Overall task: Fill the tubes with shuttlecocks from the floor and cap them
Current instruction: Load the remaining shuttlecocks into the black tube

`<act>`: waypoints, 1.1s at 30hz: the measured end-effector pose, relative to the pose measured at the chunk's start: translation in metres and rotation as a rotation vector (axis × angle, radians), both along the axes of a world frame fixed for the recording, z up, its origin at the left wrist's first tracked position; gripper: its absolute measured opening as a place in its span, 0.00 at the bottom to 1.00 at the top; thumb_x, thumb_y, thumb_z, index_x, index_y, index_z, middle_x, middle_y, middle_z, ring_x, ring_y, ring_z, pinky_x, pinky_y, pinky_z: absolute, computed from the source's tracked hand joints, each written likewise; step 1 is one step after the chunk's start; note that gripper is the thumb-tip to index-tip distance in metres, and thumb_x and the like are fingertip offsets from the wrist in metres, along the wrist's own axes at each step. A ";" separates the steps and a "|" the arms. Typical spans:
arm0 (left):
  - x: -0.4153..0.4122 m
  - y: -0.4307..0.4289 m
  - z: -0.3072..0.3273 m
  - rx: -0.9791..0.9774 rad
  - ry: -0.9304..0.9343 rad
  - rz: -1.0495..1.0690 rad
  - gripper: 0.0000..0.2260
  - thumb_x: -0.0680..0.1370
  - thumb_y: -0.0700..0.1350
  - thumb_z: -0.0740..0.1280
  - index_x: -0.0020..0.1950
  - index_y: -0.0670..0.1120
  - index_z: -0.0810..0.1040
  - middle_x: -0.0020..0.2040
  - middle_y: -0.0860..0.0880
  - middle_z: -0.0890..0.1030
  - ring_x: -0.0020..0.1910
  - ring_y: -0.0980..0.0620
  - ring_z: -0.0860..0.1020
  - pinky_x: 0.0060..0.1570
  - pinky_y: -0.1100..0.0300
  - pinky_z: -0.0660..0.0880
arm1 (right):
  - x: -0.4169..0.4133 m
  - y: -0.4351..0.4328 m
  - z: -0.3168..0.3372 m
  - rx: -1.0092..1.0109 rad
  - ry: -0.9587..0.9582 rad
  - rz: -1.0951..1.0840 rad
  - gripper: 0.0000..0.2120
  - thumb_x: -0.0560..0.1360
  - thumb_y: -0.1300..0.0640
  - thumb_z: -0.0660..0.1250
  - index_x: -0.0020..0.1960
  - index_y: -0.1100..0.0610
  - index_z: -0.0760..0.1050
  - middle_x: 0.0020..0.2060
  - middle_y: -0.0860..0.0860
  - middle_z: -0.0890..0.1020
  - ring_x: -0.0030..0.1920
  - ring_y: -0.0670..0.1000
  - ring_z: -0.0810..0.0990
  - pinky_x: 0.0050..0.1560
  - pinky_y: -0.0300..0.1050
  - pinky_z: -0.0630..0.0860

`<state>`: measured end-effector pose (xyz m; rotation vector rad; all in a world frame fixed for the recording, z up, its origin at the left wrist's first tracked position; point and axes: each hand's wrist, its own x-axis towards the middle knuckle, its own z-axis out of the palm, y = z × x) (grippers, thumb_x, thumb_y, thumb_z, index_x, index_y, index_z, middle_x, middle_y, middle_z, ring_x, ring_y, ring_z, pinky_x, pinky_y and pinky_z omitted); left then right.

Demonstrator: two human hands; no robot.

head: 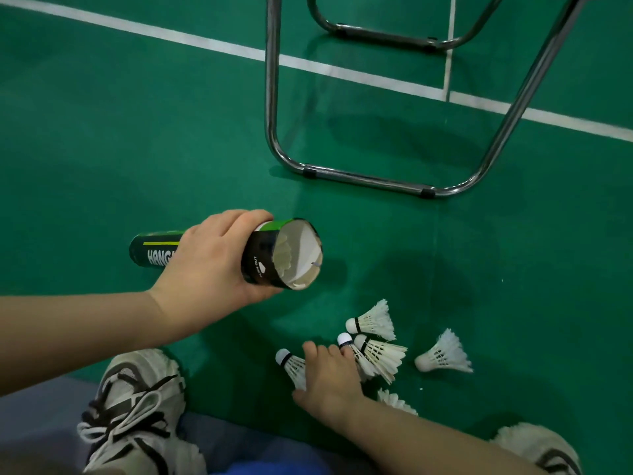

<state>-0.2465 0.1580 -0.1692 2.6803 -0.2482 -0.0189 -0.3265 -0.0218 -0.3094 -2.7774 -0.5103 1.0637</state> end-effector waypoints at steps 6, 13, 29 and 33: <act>0.002 -0.004 -0.006 0.016 0.002 -0.036 0.32 0.59 0.65 0.62 0.59 0.53 0.65 0.54 0.47 0.77 0.53 0.42 0.75 0.53 0.43 0.73 | 0.014 -0.011 0.009 0.176 -0.017 -0.170 0.25 0.68 0.45 0.67 0.58 0.55 0.63 0.54 0.54 0.74 0.53 0.58 0.74 0.52 0.49 0.66; 0.008 -0.009 -0.011 0.048 0.001 -0.046 0.32 0.59 0.66 0.63 0.59 0.53 0.65 0.53 0.48 0.77 0.52 0.42 0.75 0.52 0.44 0.73 | 0.030 -0.021 0.041 0.346 -0.061 -0.353 0.24 0.70 0.44 0.65 0.61 0.52 0.61 0.55 0.50 0.72 0.50 0.54 0.74 0.52 0.46 0.68; -0.004 -0.025 -0.021 0.153 0.005 -0.148 0.34 0.57 0.57 0.77 0.58 0.52 0.67 0.52 0.47 0.78 0.50 0.41 0.77 0.49 0.45 0.72 | 0.027 -0.050 0.065 0.528 -0.129 -0.564 0.27 0.69 0.45 0.68 0.62 0.51 0.62 0.58 0.47 0.71 0.54 0.50 0.73 0.47 0.42 0.67; -0.005 -0.034 -0.020 0.188 0.012 -0.190 0.35 0.57 0.58 0.76 0.59 0.51 0.69 0.52 0.47 0.78 0.51 0.42 0.77 0.50 0.45 0.72 | 0.033 -0.072 0.078 0.611 -0.164 -0.566 0.25 0.69 0.46 0.70 0.60 0.48 0.62 0.54 0.43 0.70 0.54 0.46 0.71 0.51 0.42 0.69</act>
